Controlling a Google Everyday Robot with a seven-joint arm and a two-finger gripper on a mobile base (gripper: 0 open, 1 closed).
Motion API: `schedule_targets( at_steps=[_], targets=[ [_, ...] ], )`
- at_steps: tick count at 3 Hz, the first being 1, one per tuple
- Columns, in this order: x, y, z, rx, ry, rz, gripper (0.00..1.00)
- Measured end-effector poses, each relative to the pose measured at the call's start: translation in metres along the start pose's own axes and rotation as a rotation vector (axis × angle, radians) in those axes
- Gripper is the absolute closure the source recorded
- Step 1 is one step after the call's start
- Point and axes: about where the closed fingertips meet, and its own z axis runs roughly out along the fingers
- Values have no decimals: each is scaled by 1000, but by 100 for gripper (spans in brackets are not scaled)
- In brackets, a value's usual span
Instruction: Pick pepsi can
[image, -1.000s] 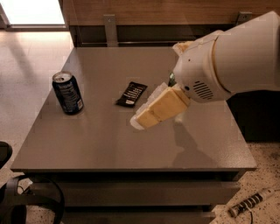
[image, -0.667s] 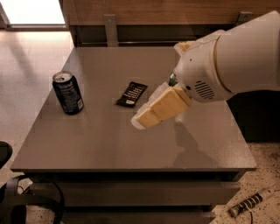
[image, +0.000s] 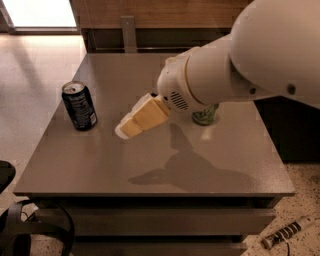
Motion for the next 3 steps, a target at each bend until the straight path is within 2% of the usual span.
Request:
schedule_targets(
  at_steps=[1, 2, 3],
  targets=[
    [-14, 0, 51, 16, -67, 9, 0],
    [-23, -2, 93, 26, -161, 32, 0],
    [-31, 3, 138, 17, -277, 93, 0]
  ],
)
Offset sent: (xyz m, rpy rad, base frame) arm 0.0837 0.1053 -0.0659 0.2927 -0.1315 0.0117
